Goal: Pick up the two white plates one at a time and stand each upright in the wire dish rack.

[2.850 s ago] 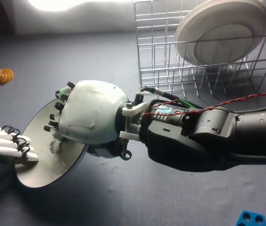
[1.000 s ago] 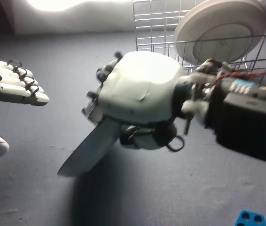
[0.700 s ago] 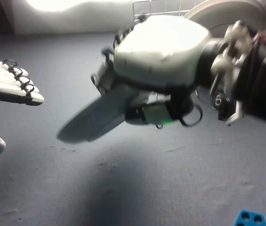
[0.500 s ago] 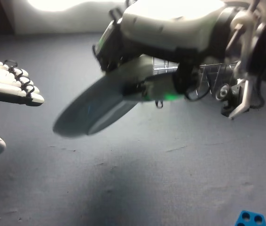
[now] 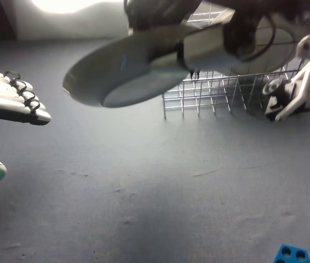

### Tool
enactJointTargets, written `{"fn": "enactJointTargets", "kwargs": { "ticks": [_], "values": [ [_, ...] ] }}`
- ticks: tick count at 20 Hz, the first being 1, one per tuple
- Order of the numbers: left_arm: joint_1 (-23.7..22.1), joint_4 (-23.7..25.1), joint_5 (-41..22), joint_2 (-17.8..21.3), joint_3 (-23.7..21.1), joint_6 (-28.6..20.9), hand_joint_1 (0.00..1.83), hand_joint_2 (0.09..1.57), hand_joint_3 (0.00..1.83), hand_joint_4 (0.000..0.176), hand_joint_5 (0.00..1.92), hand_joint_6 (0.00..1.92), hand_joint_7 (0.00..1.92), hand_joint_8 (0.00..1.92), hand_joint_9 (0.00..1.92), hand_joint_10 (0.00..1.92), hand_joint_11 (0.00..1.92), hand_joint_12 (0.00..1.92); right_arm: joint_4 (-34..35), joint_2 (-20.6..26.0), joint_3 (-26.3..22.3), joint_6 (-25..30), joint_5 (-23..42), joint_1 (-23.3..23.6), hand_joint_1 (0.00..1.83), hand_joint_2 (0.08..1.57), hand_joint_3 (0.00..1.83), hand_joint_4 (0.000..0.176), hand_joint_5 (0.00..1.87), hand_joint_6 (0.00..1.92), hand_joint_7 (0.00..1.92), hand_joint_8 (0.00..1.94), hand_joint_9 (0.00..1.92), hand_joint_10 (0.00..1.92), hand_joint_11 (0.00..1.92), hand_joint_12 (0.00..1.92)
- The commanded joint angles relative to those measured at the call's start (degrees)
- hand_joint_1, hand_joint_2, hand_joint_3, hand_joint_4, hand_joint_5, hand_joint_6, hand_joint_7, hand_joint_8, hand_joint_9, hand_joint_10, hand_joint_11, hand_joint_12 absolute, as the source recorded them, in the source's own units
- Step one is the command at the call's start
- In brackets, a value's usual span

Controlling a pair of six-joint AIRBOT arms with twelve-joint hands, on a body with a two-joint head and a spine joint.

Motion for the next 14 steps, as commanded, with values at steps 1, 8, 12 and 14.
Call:
{"fn": "enactJointTargets", "kwargs": {
  "ticks": [1,8,12,14],
  "values": [
    [-0.33,-3.19,-0.54,-0.02,0.45,-0.20,0.00,1.08,0.00,0.000,0.11,0.00,0.11,0.00,0.07,0.00,0.01,0.01,0.07,0.45,0.24,0.29,5.19,1.52,1.21,1.13,0.00,0.029,0.94,1.05,0.99,0.98,1.15,0.00,0.61,1.05],
    [-0.14,-3.20,-0.60,0.01,0.41,-0.20,0.00,1.08,0.00,0.000,0.10,0.00,0.11,0.00,0.06,0.00,0.00,0.02,5.85,2.75,3.07,-0.04,6.79,2.13,1.21,1.12,0.00,0.031,0.95,1.03,1.01,0.95,1.16,0.01,0.65,1.01],
    [-0.10,-3.20,-0.61,-0.01,0.42,-0.20,0.00,1.08,0.00,0.000,0.11,0.00,0.11,0.00,0.07,0.00,0.02,0.03,9.05,3.84,5.31,-0.68,6.51,2.07,1.21,1.13,0.00,0.028,0.93,1.06,0.98,0.99,1.16,0.01,0.63,1.03],
    [-0.10,-3.20,-0.61,-0.05,0.44,-0.20,0.00,1.08,0.00,0.000,0.10,0.00,0.10,0.00,0.06,0.00,0.01,0.02,9.73,4.25,5.85,-1.02,6.31,1.88,1.21,1.13,0.00,0.027,0.92,1.07,0.99,0.98,1.15,0.00,0.63,1.02]
  ]
}}
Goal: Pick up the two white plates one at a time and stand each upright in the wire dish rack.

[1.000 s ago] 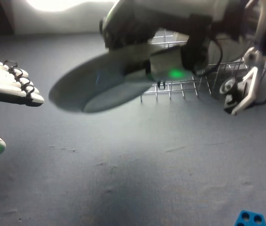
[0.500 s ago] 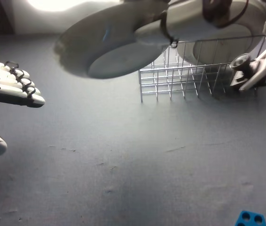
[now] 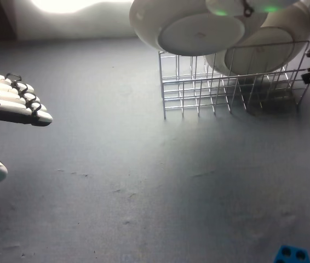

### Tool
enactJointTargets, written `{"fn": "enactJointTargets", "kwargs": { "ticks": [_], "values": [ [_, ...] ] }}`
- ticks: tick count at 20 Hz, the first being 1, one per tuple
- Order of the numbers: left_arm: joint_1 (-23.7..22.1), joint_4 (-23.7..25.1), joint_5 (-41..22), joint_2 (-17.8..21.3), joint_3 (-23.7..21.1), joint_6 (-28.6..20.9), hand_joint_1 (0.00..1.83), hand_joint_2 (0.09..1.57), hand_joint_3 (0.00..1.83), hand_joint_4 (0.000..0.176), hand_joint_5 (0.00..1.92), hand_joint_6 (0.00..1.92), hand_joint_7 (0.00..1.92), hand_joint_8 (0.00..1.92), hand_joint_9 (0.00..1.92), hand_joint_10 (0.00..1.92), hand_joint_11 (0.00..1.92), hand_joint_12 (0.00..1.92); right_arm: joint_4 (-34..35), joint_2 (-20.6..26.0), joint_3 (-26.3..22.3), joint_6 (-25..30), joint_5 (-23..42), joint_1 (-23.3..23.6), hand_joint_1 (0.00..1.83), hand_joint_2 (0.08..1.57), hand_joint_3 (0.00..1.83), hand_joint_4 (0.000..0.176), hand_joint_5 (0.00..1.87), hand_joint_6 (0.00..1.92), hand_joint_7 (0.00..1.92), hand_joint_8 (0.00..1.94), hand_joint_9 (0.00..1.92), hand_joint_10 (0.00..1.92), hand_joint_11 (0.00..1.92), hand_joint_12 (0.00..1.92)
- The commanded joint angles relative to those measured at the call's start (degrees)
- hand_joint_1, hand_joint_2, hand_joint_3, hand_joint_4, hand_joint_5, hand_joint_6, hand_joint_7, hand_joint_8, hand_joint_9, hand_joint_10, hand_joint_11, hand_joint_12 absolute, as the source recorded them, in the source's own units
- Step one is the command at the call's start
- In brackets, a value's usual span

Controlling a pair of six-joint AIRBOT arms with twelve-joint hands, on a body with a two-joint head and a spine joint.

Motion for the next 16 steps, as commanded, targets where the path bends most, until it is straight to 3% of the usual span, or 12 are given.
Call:
{"fn": "enactJointTargets", "kwargs": {
  "ticks": [1,16],
  "values": [
    [-0.52,-3.13,-0.56,0.24,0.28,-0.07,0.00,1.08,0.00,0.000,0.11,0.00,0.11,0.00,0.07,0.00,0.01,0.03,-1.81,0.54,0.16,0.59,2.84,0.93,1.21,1.13,0.00,0.027,0.94,1.06,1.00,0.96,1.16,0.00,0.62,1.02],
    [-0.53,-3.11,-0.82,-0.07,0.50,-0.07,0.00,1.08,0.00,0.000,0.08,0.00,0.09,0.00,0.06,0.00,0.00,0.01,-1.79,1.74,1.88,-2.15,-0.30,-2.64,1.21,1.12,0.00,0.032,0.94,1.06,1.00,0.95,1.13,0.00,0.63,1.01]
  ]
}}
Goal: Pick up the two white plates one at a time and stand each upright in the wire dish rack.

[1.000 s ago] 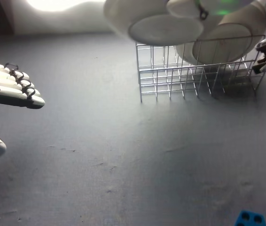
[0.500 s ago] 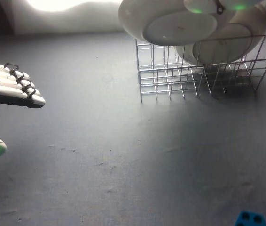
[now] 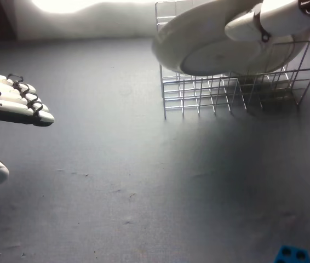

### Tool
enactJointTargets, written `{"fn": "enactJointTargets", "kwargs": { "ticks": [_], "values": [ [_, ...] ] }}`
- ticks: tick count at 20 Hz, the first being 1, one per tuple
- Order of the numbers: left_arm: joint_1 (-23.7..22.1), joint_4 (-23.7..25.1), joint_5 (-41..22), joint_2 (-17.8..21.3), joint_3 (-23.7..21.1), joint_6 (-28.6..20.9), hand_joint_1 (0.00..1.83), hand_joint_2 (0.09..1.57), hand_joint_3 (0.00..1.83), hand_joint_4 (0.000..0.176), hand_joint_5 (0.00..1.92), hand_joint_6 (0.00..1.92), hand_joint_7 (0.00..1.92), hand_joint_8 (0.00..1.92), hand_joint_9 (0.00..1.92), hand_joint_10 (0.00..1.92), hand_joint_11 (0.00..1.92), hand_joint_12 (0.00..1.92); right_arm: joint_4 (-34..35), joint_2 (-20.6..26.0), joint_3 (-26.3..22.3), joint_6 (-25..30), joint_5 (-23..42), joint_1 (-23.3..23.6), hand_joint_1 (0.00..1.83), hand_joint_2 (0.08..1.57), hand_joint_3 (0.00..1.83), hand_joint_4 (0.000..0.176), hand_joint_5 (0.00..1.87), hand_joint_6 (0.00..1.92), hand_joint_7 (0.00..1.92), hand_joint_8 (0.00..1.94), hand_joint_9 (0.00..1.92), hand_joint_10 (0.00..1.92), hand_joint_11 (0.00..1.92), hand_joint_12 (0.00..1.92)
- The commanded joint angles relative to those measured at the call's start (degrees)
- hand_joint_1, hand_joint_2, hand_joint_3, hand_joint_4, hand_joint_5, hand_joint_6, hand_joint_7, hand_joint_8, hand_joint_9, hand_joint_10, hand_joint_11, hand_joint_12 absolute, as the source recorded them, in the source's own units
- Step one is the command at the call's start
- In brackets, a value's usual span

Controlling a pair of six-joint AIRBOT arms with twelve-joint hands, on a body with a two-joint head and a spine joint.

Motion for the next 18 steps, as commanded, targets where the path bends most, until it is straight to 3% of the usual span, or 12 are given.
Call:
{"fn": "enactJointTargets", "kwargs": {
  "ticks": [1,12,15,18],
  "values": [
    [-0.65,-2.73,-0.41,0.21,0.25,-0.05,0.00,1.07,0.00,0.000,0.09,0.00,0.11,0.01,0.07,0.01,0.01,0.01,-1.44,0.34,0.26,0.61,3.86,0.88,1.22,1.11,0.00,0.031,0.97,1.02,1.02,0.92,1.17,0.01,0.66,1.01],
    [-1.38,-2.23,-0.39,-0.13,-0.78,-0.05,0.00,1.08,0.00,0.000,0.09,0.00,0.10,0.00,0.06,0.00,0.00,0.01,-1.44,-2.10,4.93,0.27,2.92,0.09,1.20,1.15,0.00,0.033,0.91,1.11,0.94,1.04,1.10,0.00,0.55,1.08],
    [-0.94,-2.16,-0.30,-0.13,-1.82,-0.36,0.00,1.07,0.00,0.000,0.08,0.00,0.10,0.01,0.06,0.01,0.00,0.00,-1.44,-2.81,5.88,0.22,2.57,-0.61,1.22,1.11,0.00,0.028,0.98,0.97,1.02,0.94,1.14,0.01,0.61,1.03],
    [-1.12,-2.18,-0.39,0.13,-2.23,-0.56,0.00,1.07,0.00,0.000,0.08,0.00,0.09,0.00,0.05,0.00,0.00,0.00,-1.45,-3.87,6.73,0.19,2.17,-1.54,1.20,1.14,0.00,0.032,0.93,1.06,0.94,1.06,1.10,0.01,0.51,1.14]
  ]
}}
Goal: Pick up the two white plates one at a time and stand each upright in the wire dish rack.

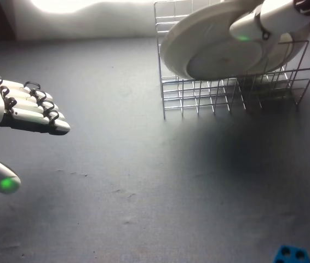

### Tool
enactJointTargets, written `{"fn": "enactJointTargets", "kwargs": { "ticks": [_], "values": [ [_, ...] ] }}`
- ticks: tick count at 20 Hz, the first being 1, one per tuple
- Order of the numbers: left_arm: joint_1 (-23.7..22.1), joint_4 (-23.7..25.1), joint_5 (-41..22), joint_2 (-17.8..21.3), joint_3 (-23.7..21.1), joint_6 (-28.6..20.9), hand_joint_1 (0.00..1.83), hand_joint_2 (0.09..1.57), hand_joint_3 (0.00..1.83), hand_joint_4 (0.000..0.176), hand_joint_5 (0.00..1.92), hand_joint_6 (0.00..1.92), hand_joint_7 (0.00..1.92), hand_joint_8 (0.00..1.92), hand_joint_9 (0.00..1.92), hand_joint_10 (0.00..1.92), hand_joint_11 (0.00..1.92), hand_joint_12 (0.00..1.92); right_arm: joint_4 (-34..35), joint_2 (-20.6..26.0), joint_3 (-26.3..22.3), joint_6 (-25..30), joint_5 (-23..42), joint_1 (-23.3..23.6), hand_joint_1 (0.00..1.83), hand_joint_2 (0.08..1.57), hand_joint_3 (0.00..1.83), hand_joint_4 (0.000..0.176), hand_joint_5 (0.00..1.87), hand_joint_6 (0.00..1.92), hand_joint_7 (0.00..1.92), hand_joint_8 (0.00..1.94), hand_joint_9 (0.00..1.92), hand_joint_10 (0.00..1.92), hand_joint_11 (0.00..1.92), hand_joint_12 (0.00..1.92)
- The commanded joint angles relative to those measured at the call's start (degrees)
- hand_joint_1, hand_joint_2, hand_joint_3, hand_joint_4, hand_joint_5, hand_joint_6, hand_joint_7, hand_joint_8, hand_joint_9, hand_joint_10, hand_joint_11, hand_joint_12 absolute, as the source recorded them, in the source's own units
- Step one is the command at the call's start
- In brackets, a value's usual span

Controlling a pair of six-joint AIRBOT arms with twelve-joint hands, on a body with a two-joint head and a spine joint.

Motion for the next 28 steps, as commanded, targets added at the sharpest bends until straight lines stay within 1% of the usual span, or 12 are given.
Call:
{"fn": "enactJointTargets", "kwargs": {
  "ticks": [1,5,6,7,9,10,13,14,16,18,26,28],
  "values": [
    [-0.57,-2.88,-0.32,0.80,-0.06,-0.33,0.00,1.07,0.00,0.000,0.08,0.00,0.09,0.00,0.05,0.00,0.00,0.00,-1.38,0.12,0.42,0.46,3.51,0.50,1.20,1.15,0.00,0.031,0.93,1.08,0.92,1.08,1.09,0.00,0.50,1.16],
    [-0.57,-2.88,-0.59,0.68,0.17,-0.34,0.00,1.07,0.00,0.000,0.12,0.02,0.13,0.01,0.08,0.01,0.03,0.01,-1.37,-1.31,1.49,0.59,3.45,-0.27,1.21,1.13,0.00,0.033,0.95,1.04,0.97,1.00,1.12,0.01,0.54,1.17],
    [-0.55,-2.88,-0.59,0.40,0.75,-0.34,0.00,1.07,0.00,0.000,0.12,0.01,0.12,0.01,0.07,0.01,0.03,0.01,-1.37,-1.77,1.91,0.58,3.43,-0.40,1.22,1.10,0.00,0.034,1.00,0.96,1.03,0.90,1.15,0.02,0.61,1.10],
    [-0.55,-2.89,-0.59,0.12,1.42,-0.38,0.00,1.08,0.00,0.000,0.09,0.00,0.10,0.00,0.06,0.00,0.01,0.01,-1.37,-2.11,2.31,0.58,3.42,-0.54,1.21,1.12,0.01,0.032,0.96,1.01,1.00,0.98,1.12,0.01,0.57,1.10],
    [-0.43,-3.04,-0.58,-0.05,2.20,-0.56,0.00,1.08,0.00,0.000,0.09,0.00,0.11,0.00,0.07,0.01,0.02,0.01,-1.36,-2.85,3.38,0.57,3.41,-1.00,1.22,1.11,0.00,0.033,0.98,0.98,1.02,0.94,1.13,0.01,0.58,1.08],
    [-0.32,-3.05,-0.61,0.00,2.14,-0.56,0.00,1.08,0.00,0.000,0.08,0.00,0.10,0.00,0.06,0.00,0.01,0.01,-1.36,-3.15,3.82,0.56,3.41,-1.24,1.20,1.14,0.01,0.033,0.93,1.07,0.95,1.03,1.10,0.01,0.53,1.10],
    [-0.42,-3.12,-0.75,-0.02,2.25,-0.56,0.00,1.08,0.00,0.000,0.08,0.00,0.09,0.00,0.05,0.00,0.01,0.01,-1.36,-4.22,5.23,0.61,3.40,-1.72,1.20,1.14,0.00,0.028,0.92,1.05,0.95,1.07,1.11,0.01,0.51,1.19],
    [-0.45,-3.20,-0.75,0.07,2.15,-0.56,0.00,1.08,0.00,0.000,0.08,0.00,0.09,0.00,0.06,0.00,0.00,0.01,-1.42,-4.55,5.62,0.59,3.42,-1.83,1.21,1.13,0.00,0.029,0.96,1.00,0.98,1.02,1.12,0.02,0.55,1.17],
    [-0.28,-3.19,-0.89,0.13,1.71,-0.56,0.00,1.08,0.00,0.000,0.11,0.01,0.11,0.01,0.08,0.01,0.01,0.01,-1.54,-5.08,6.10,0.59,3.57,-1.97,1.19,1.15,0.00,0.031,0.89,1.13,0.93,1.08,1.09,0.01,0.52,1.10],
    [-0.45,-3.19,-0.86,-0.01,1.74,-0.56,0.00,1.08,0.00,0.000,0.09,0.00,0.10,0.00,0.06,0.00,0.00,0.01,-1.62,-5.40,6.36,0.59,3.58,-2.08,1.21,1.13,0.00,0.033,0.94,1.05,0.99,0.98,1.12,0.01,0.56,1.07],
    [-0.70,-3.17,-1.07,0.12,1.38,-0.56,0.00,1.08,0.00,0.000,0.09,0.01,0.10,0.01,0.06,0.01,0.01,0.00,-2.71,-6.30,6.36,0.77,3.65,-3.08,1.21,1.13,0.00,0.032,0.93,1.06,0.98,1.00,1.11,0.01,0.54,1.08],
    [-0.67,-3.17,-1.23,-0.11,1.86,-0.56,0.00,1.09,0.00,0.000,0.10,0.01,0.10,0.01,0.06,0.00,0.01,0.00,-2.84,-6.42,6.36,0.77,3.68,-3.27,1.19,1.16,0.00,0.031,0.88,1.13,0.93,1.09,1.09,0.01,0.51,1.14]
  ]
}}
